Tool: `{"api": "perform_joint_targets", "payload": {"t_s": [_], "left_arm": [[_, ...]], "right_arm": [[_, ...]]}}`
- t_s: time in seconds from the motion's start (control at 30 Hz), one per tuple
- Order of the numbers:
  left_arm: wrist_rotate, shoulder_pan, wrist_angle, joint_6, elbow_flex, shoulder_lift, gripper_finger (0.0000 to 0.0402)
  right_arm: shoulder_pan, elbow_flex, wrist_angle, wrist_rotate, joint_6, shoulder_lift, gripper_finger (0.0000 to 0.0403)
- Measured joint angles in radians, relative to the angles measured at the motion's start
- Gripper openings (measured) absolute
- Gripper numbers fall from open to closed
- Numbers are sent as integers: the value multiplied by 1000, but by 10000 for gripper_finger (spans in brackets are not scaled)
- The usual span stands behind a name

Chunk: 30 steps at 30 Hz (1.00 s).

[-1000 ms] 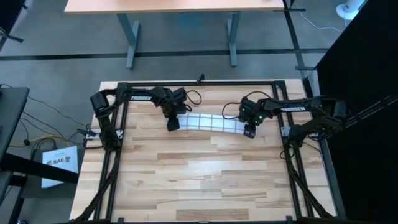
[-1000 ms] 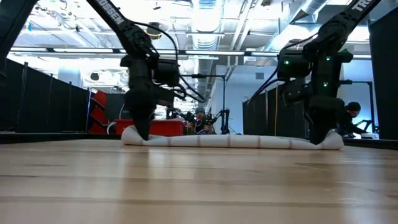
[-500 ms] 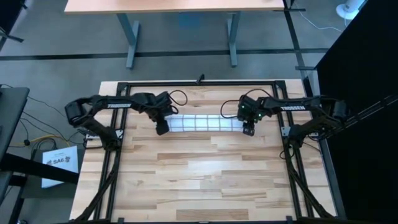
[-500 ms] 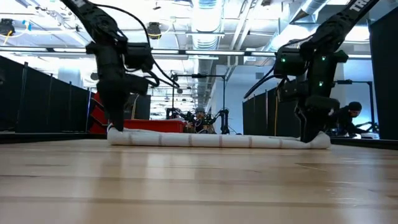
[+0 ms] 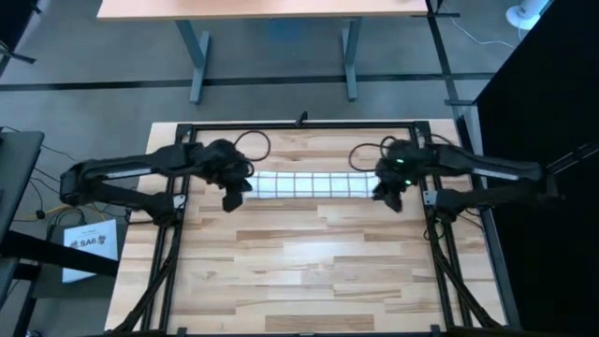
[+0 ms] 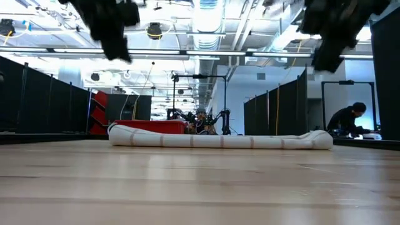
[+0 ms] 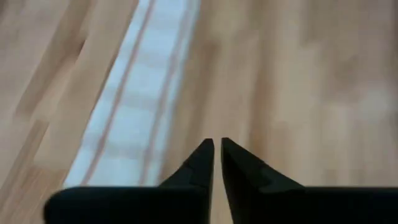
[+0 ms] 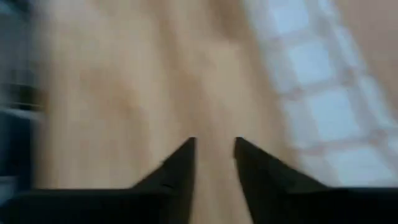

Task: Roll towel
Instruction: Return to Home Position

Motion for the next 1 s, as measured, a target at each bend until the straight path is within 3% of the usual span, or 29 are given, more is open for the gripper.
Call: {"api": "perform_joint_targets", "payload": {"t_s": [0.1,0.23,0.37,0.5,0.6,0.7,0.77,0.87,1.0], "left_arm": [[12,-100,152,-42,-14,-92,2],[-49,-206,393,-88,-97,-232,0],[-148,-259,518,-131,-217,-373,0],[-201,-260,520,-317,-332,-500,0],[-205,-257,389,-489,-369,-577,0],[-183,-263,239,-560,-381,-628,0],[-207,-278,298,-480,-423,-634,0],[-220,-297,518,-366,-528,-633,0],[-76,-323,936,-302,-692,-632,0]], "right_arm": [[88,-10,88,-28,118,-142,15],[215,-68,248,186,222,-361,6],[308,-133,315,367,246,-580,4],[339,-177,323,451,284,-769,7],[342,-183,323,451,378,-880,8],[341,-176,330,450,358,-902,8],[342,-192,335,442,303,-884,8],[342,-258,384,441,253,-869,8],[343,-389,555,422,240,-881,8]]}}
